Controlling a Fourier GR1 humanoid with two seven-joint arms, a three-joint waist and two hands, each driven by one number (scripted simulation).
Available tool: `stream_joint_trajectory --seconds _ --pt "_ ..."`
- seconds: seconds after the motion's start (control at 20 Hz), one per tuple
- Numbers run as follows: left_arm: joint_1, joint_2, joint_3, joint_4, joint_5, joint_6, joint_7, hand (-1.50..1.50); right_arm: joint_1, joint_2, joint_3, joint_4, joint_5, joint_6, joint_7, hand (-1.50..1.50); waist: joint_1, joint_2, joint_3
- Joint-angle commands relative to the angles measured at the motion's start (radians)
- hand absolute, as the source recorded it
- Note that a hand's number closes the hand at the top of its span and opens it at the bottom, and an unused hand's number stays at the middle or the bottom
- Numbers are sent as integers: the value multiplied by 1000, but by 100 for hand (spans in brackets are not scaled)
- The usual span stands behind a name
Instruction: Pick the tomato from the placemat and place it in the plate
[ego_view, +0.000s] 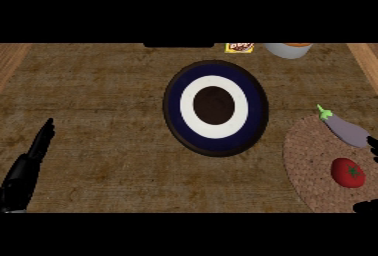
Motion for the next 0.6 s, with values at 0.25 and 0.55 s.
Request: stream_joint_trajectory --seconds 0.25,0.55 --pt "-1 -62 28 -12 -72 -26 9 0 -54 103 1 124 136 4 -86 -150 0 0 0" --pt "-24 -76 62 -7 -80 -48 21 0 -56 128 -42 77 109 28 -105 150 -3 0 0"
